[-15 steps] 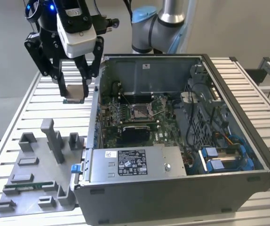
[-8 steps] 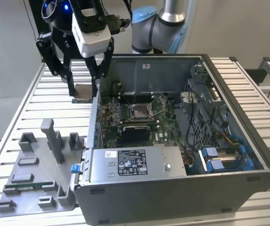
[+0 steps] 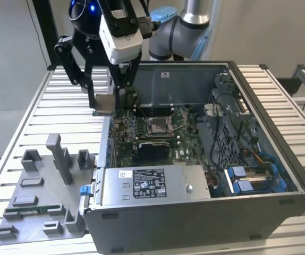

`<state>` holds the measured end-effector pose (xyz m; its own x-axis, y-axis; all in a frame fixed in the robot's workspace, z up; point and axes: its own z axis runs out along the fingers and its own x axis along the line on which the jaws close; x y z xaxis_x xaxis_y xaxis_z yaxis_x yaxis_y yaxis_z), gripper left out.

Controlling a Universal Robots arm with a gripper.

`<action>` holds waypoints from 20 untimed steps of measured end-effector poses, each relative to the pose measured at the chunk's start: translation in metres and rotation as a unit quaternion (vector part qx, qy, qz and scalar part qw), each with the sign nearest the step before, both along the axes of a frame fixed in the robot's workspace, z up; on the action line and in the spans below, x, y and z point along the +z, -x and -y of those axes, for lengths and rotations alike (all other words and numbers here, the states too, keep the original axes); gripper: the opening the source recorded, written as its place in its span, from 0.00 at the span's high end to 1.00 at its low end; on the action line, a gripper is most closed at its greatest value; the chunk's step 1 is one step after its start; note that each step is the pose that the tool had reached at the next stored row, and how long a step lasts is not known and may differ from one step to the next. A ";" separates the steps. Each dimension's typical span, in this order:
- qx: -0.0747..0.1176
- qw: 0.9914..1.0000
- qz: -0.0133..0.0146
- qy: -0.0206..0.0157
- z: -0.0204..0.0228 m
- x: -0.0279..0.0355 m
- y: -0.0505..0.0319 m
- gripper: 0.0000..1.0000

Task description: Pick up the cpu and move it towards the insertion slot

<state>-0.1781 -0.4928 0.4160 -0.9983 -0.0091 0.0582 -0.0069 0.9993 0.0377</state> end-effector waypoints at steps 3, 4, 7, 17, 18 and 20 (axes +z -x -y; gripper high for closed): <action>0.000 1.000 -0.001 0.000 0.0000 0.0001 -0.0083 1.00; 0.000 1.000 -0.001 0.000 0.0000 0.0001 -0.0110 1.00; 0.000 1.000 -0.002 0.000 0.0000 0.0001 -0.0190 1.00; 0.000 1.000 -0.004 0.000 0.0000 0.0001 -0.0450 1.00; 0.000 1.000 -0.004 0.000 0.0000 0.0001 -0.0475 1.00; 0.000 1.000 -0.004 0.000 0.0000 0.0001 -0.0527 1.00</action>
<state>-0.1254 -0.4928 0.4161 -0.9977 -0.0091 0.0667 -0.0066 0.9993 0.0378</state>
